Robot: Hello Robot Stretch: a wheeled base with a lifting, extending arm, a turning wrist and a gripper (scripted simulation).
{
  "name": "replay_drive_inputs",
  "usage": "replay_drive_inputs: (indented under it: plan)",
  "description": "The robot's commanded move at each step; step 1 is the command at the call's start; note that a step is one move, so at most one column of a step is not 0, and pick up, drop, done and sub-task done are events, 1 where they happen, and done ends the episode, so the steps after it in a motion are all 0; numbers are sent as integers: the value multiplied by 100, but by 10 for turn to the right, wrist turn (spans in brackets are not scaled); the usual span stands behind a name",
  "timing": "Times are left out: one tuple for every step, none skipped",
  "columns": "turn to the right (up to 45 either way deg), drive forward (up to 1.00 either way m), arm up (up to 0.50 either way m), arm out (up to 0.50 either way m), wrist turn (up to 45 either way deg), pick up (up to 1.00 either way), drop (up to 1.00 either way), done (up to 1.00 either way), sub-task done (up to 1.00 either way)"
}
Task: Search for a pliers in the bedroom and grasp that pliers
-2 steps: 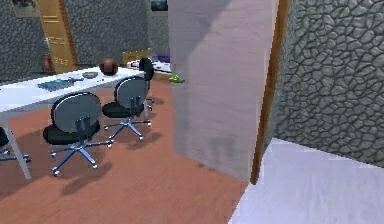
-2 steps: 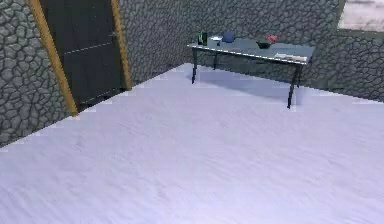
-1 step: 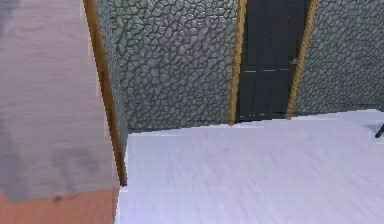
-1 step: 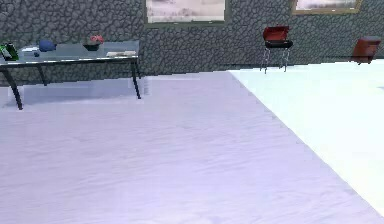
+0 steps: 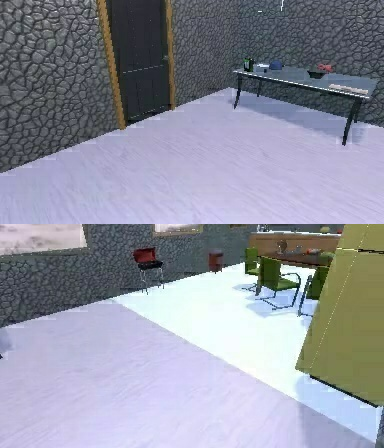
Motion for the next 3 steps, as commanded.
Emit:
replay_drive_inputs:
  plan:
    - [0,10,0,0,0,0,0,0,0]
    - [-450,0,0,0,0,0,0,0,0]
    - [-360,0,0,0,0,0,0,0,0]
